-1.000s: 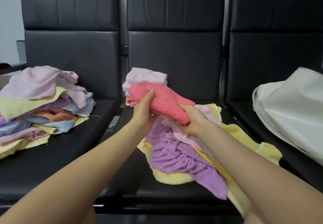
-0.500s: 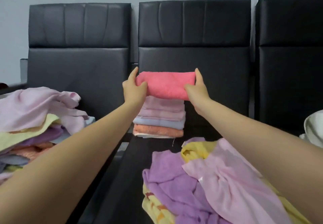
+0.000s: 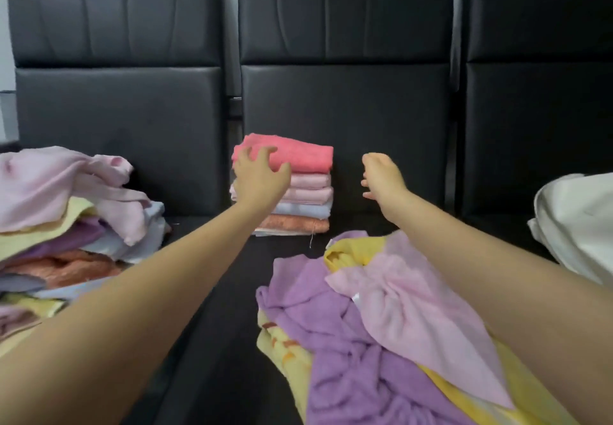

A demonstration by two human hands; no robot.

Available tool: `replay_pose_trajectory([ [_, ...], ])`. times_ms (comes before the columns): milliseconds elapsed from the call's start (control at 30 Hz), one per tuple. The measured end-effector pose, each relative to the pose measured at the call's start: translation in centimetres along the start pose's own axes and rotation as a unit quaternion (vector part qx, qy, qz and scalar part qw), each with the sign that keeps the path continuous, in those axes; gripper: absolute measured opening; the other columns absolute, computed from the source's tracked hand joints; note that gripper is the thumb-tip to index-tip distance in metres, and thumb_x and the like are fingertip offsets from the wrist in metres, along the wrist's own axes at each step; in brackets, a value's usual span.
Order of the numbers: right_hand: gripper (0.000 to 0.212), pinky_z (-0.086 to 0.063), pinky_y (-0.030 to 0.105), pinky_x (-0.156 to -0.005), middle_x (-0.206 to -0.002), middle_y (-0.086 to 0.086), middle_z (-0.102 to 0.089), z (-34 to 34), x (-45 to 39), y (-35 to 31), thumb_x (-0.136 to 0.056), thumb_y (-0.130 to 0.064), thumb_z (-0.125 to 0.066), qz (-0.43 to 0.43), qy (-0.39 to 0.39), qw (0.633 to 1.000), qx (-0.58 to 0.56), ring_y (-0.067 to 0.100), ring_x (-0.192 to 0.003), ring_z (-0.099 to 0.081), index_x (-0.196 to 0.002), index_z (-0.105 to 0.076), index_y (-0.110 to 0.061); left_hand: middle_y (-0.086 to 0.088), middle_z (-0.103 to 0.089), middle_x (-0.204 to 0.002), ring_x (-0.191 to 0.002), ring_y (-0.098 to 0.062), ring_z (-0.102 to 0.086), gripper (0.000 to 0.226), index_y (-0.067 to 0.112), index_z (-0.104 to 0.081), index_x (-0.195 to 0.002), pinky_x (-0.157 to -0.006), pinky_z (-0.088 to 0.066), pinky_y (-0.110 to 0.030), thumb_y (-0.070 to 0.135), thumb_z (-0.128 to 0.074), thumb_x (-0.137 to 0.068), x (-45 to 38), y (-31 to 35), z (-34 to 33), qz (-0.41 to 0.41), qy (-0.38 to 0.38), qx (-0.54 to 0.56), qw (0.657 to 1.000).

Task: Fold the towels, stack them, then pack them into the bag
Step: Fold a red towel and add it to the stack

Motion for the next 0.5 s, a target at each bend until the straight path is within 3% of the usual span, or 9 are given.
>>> replay_pose_trajectory([
  [33, 0.037, -0.054, 0.035, -0.079, -0.093, 0.003, -0.057, 1.5, 1.3, 0.3, -0.099, -0.023, -0.043, -0.029, 0.000, 0.999, -0.042, 0.019, -0.087, -0.058, -0.132, -0.054, -0.012, -0.012, -0.035, -0.146, -0.133, -0.029, -0.037, 0.041, 0.019, -0.053, -0.133, -0.108, -0.033, -0.039, 0.028, -0.052, -0.093, 2.0, 0.5, -0.4, 0.012, -0.023, 0.031, 0.999],
  [100, 0.021, -0.047, 0.026, -0.061, -0.078, 0.001, -0.055, 4.3, 4.2, 1.0, -0.097, -0.017, -0.051, -0.074, -0.009, 0.993, -0.090, 0.013, -0.070, -0.054, -0.112, -0.062, -0.008, -0.012, -0.052, -0.131, -0.119, -0.028, -0.050, 0.038, 0.014, -0.056, -0.130, -0.101, -0.042, -0.038, 0.027, -0.050, -0.095, 5.8, 1.7, -1.4, 0.041, -0.084, 0.084, 0.992],
  [167, 0.008, -0.045, 0.023, -0.057, -0.077, 0.000, -0.060, 6.9, 6.8, 1.5, -0.093, -0.017, -0.058, -0.073, -0.006, 0.994, -0.081, 0.011, -0.067, -0.055, -0.093, -0.064, -0.012, -0.008, -0.060, -0.108, -0.103, -0.026, -0.057, 0.029, 0.012, -0.062, -0.118, -0.093, -0.050, -0.040, 0.024, -0.048, -0.096, 9.6, 3.1, -1.9, 0.053, -0.146, 0.119, 0.981],
  [233, 0.012, -0.042, 0.025, -0.055, -0.075, 0.001, -0.061, 9.4, 9.1, 2.5, -0.090, -0.015, -0.059, -0.056, 0.020, 0.996, -0.067, 0.013, -0.063, -0.054, -0.079, -0.064, -0.015, -0.008, -0.062, -0.092, -0.089, -0.026, -0.059, 0.017, 0.015, -0.064, -0.094, -0.085, -0.053, -0.041, 0.020, -0.048, -0.095, 12.9, 3.9, -2.5, 0.026, -0.183, 0.113, 0.976],
  [300, 0.021, -0.043, 0.032, -0.059, -0.074, 0.004, -0.062, 11.9, 11.1, 4.1, -0.090, -0.017, -0.055, -0.037, 0.059, 0.998, -0.008, 0.018, -0.064, -0.054, -0.071, -0.064, -0.015, -0.002, -0.062, -0.088, -0.087, -0.021, -0.057, 0.017, 0.018, -0.063, -0.088, -0.078, -0.046, -0.031, 0.021, -0.048, -0.095, 15.3, 3.9, -3.0, -0.004, -0.198, 0.072, 0.978],
  [400, 0.040, -0.046, 0.035, -0.071, -0.088, 0.012, -0.068, 13.1, 13.6, 6.7, -0.094, -0.039, -0.051, -0.033, 0.014, 0.978, 0.205, 0.028, -0.081, -0.062, -0.083, -0.068, -0.005, 0.000, -0.061, -0.100, -0.096, -0.018, -0.058, 0.024, 0.014, -0.063, -0.112, -0.083, -0.045, -0.029, 0.024, -0.050, -0.095, 16.9, 2.9, -3.6, -0.003, -0.226, 0.026, 0.974],
  [500, 0.049, -0.043, 0.031, -0.071, -0.104, 0.011, -0.064, 12.4, 15.6, 8.4, -0.091, -0.055, -0.050, -0.063, -0.083, 0.935, 0.340, 0.027, -0.093, -0.060, -0.107, -0.064, -0.010, -0.003, -0.062, -0.085, -0.085, -0.021, -0.056, 0.028, 0.009, -0.063, -0.091, -0.077, -0.042, -0.031, 0.031, -0.047, -0.096, 17.3, 1.6, -3.5, 0.046, -0.265, 0.013, 0.963],
])
Point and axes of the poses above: each hand's wrist, its own x-axis away from the middle knuckle, its own z-axis out of the back of the hand, y = z × x, the point moved 6 cm from there along -x, towards the middle knuckle
